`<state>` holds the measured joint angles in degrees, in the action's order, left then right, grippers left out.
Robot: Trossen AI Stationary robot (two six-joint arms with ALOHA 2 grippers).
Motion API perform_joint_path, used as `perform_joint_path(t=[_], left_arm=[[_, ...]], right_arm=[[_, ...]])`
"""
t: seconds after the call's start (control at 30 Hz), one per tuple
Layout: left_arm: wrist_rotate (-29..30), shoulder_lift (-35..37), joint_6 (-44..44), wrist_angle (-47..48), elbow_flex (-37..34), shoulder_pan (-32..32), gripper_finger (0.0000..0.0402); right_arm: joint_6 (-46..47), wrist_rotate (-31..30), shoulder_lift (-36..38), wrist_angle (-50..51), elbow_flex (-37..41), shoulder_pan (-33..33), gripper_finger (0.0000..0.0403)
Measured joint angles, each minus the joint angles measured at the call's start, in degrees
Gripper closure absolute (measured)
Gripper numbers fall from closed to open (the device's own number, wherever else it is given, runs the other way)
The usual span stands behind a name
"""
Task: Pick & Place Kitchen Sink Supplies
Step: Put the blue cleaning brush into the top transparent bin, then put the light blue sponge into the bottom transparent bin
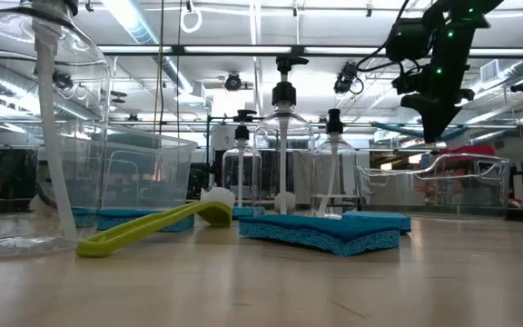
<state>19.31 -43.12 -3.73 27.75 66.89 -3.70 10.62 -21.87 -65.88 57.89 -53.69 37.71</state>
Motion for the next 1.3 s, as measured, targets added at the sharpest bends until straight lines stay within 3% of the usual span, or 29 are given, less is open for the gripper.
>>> perform_joint_path(t=[0.43,0.6,0.8,1.03,1.3], left_arm=[[0.0,-0.01,0.0,0.0,0.0,0.0,0.0385],[0.02,-0.01,0.0,0.0,0.0,-0.01,0.0385],[0.24,0.01,0.1,0.0,0.0,-0.01,0.0385],[0.42,0.0,0.09,0.0,0.0,-0.02,0.0385],[0.43,0.01,0.09,0.0,0.0,-0.02,0.0385]], right_arm=[[-0.6,-3.07,-1.91,-0.13,0.0,0.04,0.0255],[-1.1,-1.6,-1.91,-0.13,0.0,0.04,0.0235],[-7.23,11.87,-1.89,-0.15,0.0,-0.08,0.0225],[-7.44,28.14,-0.88,-0.83,0.0,-0.26,0.0234],[-6.67,31.65,5.53,-3.85,0.02,-2.94,0.0243]])
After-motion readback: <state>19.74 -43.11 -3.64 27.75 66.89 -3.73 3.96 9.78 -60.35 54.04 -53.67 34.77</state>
